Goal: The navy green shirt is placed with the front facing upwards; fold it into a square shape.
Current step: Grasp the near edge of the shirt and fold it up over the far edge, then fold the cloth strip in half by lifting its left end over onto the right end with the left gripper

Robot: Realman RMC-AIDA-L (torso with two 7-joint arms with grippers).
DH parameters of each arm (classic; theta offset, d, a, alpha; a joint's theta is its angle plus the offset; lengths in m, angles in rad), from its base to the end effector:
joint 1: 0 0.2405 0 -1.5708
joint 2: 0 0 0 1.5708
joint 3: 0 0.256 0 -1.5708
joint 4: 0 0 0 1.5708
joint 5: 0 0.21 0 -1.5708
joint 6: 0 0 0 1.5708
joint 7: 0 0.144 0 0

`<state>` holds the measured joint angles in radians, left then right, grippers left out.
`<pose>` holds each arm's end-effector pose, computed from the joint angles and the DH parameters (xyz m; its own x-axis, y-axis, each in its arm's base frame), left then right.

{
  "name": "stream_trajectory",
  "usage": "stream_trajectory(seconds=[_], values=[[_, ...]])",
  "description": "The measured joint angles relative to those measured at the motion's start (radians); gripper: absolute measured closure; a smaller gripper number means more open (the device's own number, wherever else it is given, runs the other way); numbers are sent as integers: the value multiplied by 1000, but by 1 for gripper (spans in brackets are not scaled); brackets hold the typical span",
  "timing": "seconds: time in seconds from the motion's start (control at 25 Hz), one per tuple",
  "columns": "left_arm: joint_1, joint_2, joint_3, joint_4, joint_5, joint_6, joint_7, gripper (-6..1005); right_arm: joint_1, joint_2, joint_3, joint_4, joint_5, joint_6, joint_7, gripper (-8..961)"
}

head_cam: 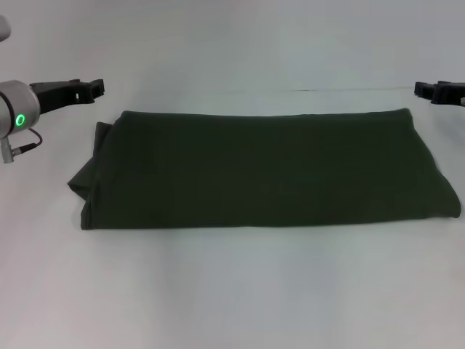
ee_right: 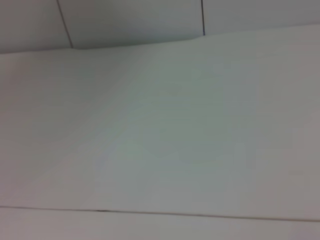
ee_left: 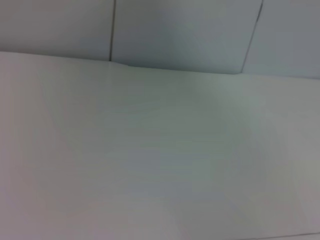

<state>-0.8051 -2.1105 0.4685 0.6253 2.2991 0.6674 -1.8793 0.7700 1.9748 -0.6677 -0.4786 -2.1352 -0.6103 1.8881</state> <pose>-0.2740 0.4626 0.0387 0.5852 0.5097 0.6306 0.7969 -0.2181 -0.5633 0.3009 0.4645 0.0585 0.5835 -0.5441 -0.6029 -0.7866 -0.1939 -0.5862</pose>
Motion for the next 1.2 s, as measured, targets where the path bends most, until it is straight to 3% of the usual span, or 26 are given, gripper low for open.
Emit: stream_trajectory(seconds=[0.2,0.48,0.52,0.56,0.6,0.84,1.2], values=[[25,7,-2,18,-2,41,-39,536,-24,-12,7,-36,13,-95,40,378],[138,-4,0,169,-59,406,-66,399,-112,-21,33,-128,23,-368,137,245],[138,-4,0,169,-59,406,-66,380,-127,-22,38,-142,24,-407,150,226],[186,-18,1,230,-78,502,-68,360,-144,-23,44,-154,24,-440,162,207],[191,-20,1,237,-79,508,-69,362,-160,-25,51,-167,26,-470,172,188],[278,-32,1,325,-83,629,-77,363,-238,-41,85,-182,27,-613,188,194],[371,-44,2,367,-74,721,-12,360,-307,-52,79,-182,19,-660,196,204]])
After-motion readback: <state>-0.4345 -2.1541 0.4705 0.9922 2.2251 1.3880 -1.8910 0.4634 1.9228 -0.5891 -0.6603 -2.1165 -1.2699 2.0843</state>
